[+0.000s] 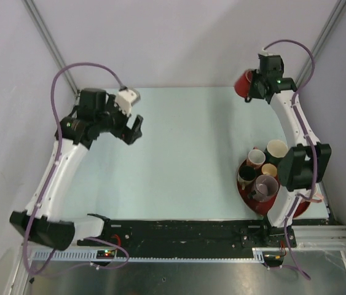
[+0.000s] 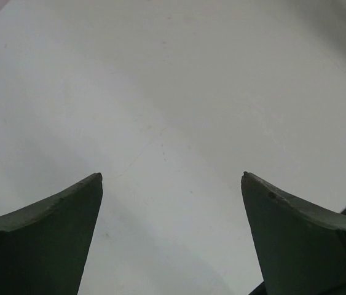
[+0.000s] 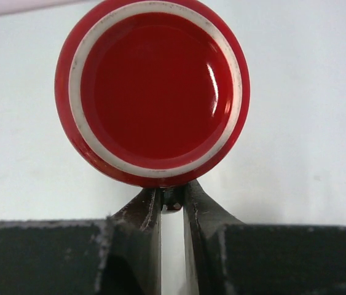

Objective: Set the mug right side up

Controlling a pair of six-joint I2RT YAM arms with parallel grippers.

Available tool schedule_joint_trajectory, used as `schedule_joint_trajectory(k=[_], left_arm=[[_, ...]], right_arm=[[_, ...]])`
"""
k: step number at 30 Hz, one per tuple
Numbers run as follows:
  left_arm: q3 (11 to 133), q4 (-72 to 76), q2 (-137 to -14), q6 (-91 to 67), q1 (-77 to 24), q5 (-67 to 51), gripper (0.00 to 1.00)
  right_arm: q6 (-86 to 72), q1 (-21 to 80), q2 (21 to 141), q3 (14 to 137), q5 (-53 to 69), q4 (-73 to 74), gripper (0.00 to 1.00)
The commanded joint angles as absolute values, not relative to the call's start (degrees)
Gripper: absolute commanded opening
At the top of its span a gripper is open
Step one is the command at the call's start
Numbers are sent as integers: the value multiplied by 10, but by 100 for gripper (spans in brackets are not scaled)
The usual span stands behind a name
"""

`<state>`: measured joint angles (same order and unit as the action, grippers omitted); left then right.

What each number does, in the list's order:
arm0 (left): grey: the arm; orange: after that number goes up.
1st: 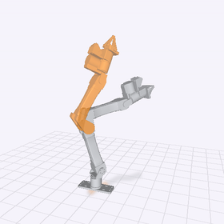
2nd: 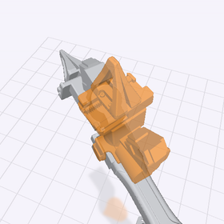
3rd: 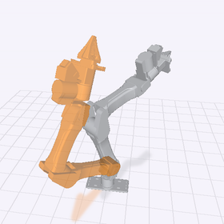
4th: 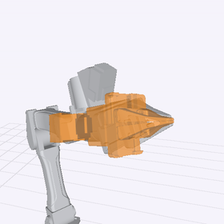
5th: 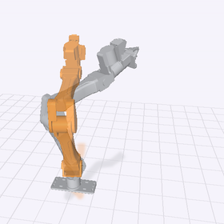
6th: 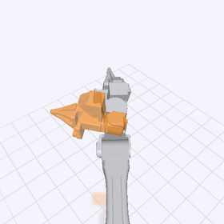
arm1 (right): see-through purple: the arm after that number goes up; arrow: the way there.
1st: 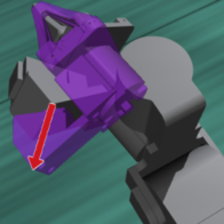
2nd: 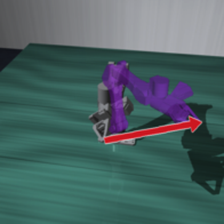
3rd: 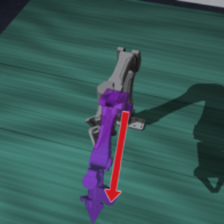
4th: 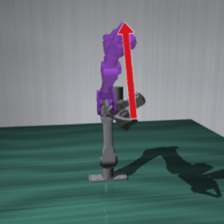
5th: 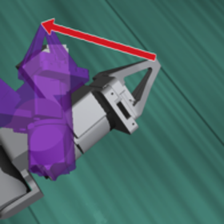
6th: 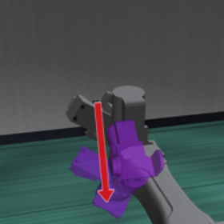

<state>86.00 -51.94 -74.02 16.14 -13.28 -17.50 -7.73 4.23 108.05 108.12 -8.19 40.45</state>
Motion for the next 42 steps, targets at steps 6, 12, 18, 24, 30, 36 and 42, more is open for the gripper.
schedule_joint_trajectory(k=[6, 12, 18, 24, 30, 36, 42], left_arm=[[666, -363, -477, 507, -208, -306, 100], [529, -90, -393, 644, -263, -241, 98], [487, 103, -374, 716, -282, -248, 93], [501, 107, -362, 722, -292, -274, 86], [493, 107, -345, 732, -306, -280, 78], [506, 107, -356, 730, -311, -272, 54], [489, 64, -339, 728, -331, -273, 3]], right_arm=[[-171, 166, 899, 1082, 183, 416, 0], [-286, 271, 826, 1042, 283, 383, 0], [-363, 378, 795, 1025, 306, 342, 0], [-393, 449, 786, 1022, 277, 321, 0], [-408, 493, 793, 1026, 260, 313, 0], [-419, 515, 807, 1038, 277, 331, 0], [-423, 511, 804, 1036, 260, 339, 0]])
